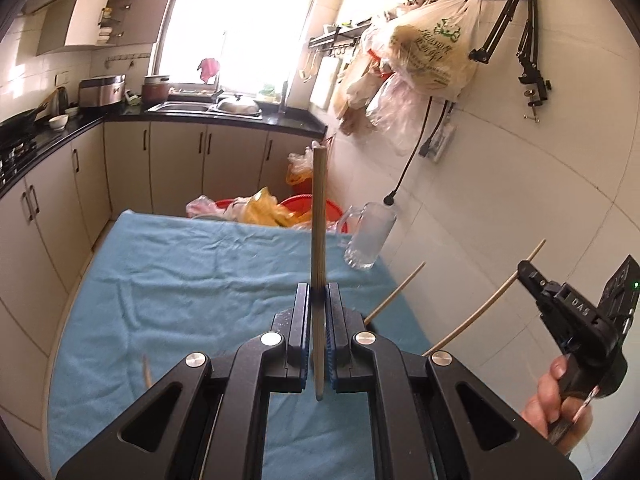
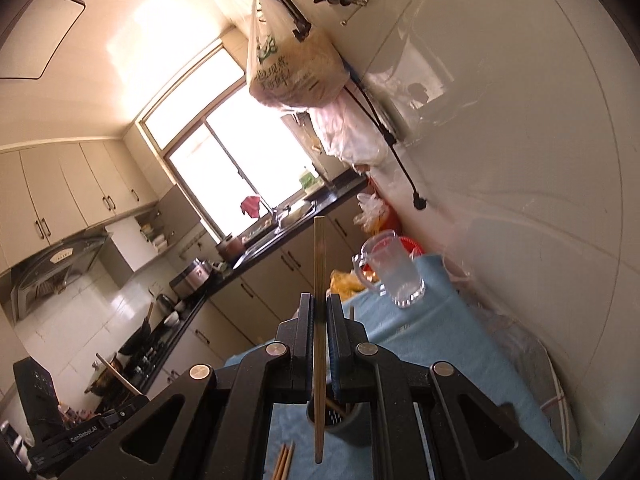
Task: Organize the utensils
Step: 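Lift the chopsticks upright and lower them into the black holder, then open the left tool over the holder while the right tool releases its chopstick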
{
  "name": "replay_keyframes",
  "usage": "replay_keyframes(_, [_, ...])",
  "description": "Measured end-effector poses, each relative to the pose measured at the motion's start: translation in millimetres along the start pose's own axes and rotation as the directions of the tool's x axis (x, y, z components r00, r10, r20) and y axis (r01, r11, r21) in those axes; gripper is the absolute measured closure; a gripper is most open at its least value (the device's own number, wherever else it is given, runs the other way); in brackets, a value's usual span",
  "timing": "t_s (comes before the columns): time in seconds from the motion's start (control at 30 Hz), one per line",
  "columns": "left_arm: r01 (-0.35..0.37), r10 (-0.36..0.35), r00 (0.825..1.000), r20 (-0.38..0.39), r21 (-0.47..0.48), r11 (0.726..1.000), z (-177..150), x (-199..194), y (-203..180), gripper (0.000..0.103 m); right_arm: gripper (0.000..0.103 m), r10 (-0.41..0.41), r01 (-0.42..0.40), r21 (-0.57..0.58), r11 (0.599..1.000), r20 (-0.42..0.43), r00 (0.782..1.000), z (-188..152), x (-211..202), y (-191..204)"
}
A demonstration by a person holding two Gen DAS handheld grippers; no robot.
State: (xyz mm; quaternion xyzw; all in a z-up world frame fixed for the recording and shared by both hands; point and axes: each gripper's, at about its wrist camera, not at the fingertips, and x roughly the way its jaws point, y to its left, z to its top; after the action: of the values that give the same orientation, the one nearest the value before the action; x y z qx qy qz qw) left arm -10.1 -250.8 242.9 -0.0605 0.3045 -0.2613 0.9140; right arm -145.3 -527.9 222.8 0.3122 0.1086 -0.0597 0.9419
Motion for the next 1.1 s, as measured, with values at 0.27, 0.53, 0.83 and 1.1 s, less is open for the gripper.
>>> replay_keyframes(0.27, [0.043, -0.043, 0.999, 0.003, -0.027, 0.999, 26, 44, -17, 0.096, 0.096, -0.035, 0.035, 0.013, 0.999, 0.01, 0.999, 18, 38, -6])
replay_keyframes(0.53, [0.039, -0.042, 0.997, -0.06, -0.039, 0.998, 18, 97, -17, 0.096, 0.096, -0.087, 0.086, -0.015, 0.996, -0.023, 0.996, 13, 77, -14])
replay_keyframes(0.83, [0.016, -0.023, 0.991, -0.128, -0.054, 0.998, 0, 138, -6, 0.096, 0.096, -0.12, 0.117, -0.033, 0.993, -0.124, 0.985, -18, 119, -24])
replay_keyframes(1.1, [0.003, -0.011, 0.989, -0.147, -0.049, 0.999, -6, 150, -2, 0.095, 0.089, -0.113, 0.108, -0.033, 0.994, -0.225, 0.968, -35, 150, -30])
